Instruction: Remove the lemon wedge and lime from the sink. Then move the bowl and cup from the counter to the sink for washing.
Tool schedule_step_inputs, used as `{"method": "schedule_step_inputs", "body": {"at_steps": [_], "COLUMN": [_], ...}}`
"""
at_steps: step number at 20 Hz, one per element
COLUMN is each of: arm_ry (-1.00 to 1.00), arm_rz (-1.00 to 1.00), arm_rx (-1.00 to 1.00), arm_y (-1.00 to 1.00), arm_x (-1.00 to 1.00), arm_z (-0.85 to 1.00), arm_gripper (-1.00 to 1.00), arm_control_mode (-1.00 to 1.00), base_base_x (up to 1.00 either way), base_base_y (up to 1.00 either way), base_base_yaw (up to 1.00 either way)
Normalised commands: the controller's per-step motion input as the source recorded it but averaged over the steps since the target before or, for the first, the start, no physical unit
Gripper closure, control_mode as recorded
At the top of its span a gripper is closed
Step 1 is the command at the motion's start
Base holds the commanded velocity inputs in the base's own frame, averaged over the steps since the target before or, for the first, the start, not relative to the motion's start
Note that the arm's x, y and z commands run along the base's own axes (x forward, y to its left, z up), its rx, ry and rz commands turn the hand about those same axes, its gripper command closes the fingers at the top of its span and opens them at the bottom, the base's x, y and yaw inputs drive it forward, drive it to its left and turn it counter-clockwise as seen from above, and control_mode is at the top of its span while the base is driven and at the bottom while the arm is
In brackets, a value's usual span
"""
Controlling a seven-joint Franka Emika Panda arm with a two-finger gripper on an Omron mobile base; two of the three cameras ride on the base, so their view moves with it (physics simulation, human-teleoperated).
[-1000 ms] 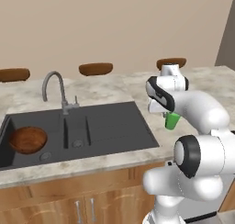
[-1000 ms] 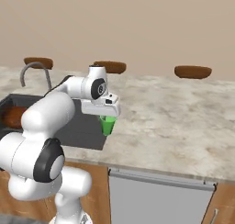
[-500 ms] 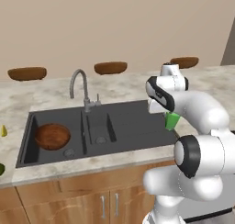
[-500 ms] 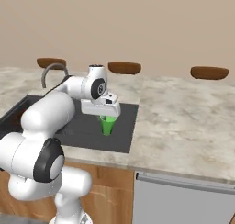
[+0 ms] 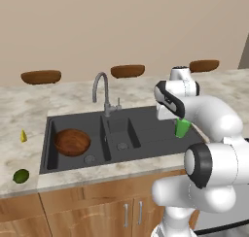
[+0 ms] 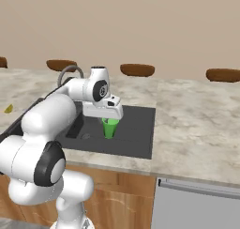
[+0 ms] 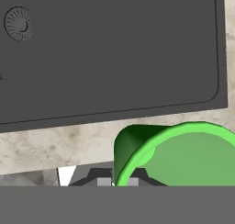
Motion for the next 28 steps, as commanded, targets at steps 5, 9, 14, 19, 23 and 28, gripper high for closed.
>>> {"method": "schedule_step_inputs", "body": {"at_steps": [5, 9, 14, 19, 23, 28], "arm_ry": [0.0, 0.0, 0.0, 0.0, 0.01, 0.0], "arm_rz": [0.0, 0.0, 0.0, 0.0, 0.0, 0.0], "arm_rx": [0.0, 0.0, 0.0, 0.0, 0.0, 0.0], "arm_y": [0.0, 0.0, 0.0, 0.0, 0.02, 0.11], "arm_x": [0.0, 0.0, 0.0, 0.0, 0.0, -0.07], "arm_z": [0.0, 0.0, 0.0, 0.0, 0.0, 0.0], "arm_gripper": [1.0, 1.0, 1.0, 1.0, 1.0, 1.0], "arm_control_mode": [1.0, 1.0, 1.0, 1.0, -1.0, -1.0], "base_base_x": [-0.14, -0.16, -0.22, -0.14, -0.01, 0.0], "base_base_y": [0.41, 0.44, 0.44, 0.42, 0.14, 0.0], "base_base_yaw": [0.0, 0.0, 0.0, 0.0, 0.0, 0.0]}}
